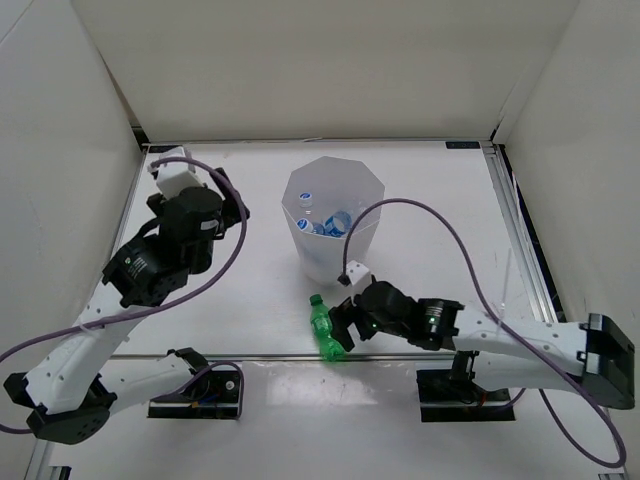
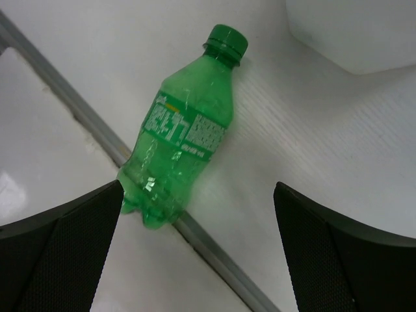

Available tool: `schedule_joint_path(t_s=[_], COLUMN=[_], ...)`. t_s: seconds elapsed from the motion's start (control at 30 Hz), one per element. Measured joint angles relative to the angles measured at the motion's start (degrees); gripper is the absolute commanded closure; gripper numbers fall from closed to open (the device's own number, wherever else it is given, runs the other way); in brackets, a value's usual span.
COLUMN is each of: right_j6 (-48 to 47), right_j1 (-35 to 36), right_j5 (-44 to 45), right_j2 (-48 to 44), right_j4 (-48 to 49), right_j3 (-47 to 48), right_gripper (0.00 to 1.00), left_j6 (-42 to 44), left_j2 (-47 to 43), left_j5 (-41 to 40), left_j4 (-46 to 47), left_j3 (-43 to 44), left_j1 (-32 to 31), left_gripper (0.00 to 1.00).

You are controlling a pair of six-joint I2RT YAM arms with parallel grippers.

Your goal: Put the plastic bottles in the bin

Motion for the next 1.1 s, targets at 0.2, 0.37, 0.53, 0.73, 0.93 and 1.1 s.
schedule_joint_path(t_s=[0.2, 0.37, 0.53, 0.73, 0.93, 1.1], right_j6=[1.0, 3.7, 6.3, 9.7, 12.6, 16.0], right_j1=[0.4, 1.5, 3.0, 3.5, 5.4, 8.4], right_j5=[2.9, 3.6, 3.7, 3.7, 4.0, 4.9], right_j2=[10.0, 16.4, 22.1, 27.3, 27.4, 23.2], right_j4=[2.5, 3.9, 4.3, 1.6, -3.4, -8.9], right_j3=[3.4, 7.3, 10.2, 12.2, 12.2, 10.5], right_gripper=[0.0, 0.0, 0.06, 0.16, 0.34, 0.67], left_j6=[-8.7, -13.4, -15.8, -16.9, -16.8, -16.8], left_j2=[-8.0, -14.4, -15.2, -15.2, -15.3, -15.4], left_j5=[-1.2, -1.7, -1.8, -1.1, -0.9, -0.9], left_j4=[-7.8, -12.8, -16.6, -18.7, -18.7, -18.3], left_j3=[-4.5, -6.1, -7.5, -9.3, -10.2, -11.7], left_j1=[0.0, 0.0, 0.0, 0.0, 0.0, 0.0], left_gripper=[0.0, 0.0, 0.0, 0.0, 0.0, 0.0])
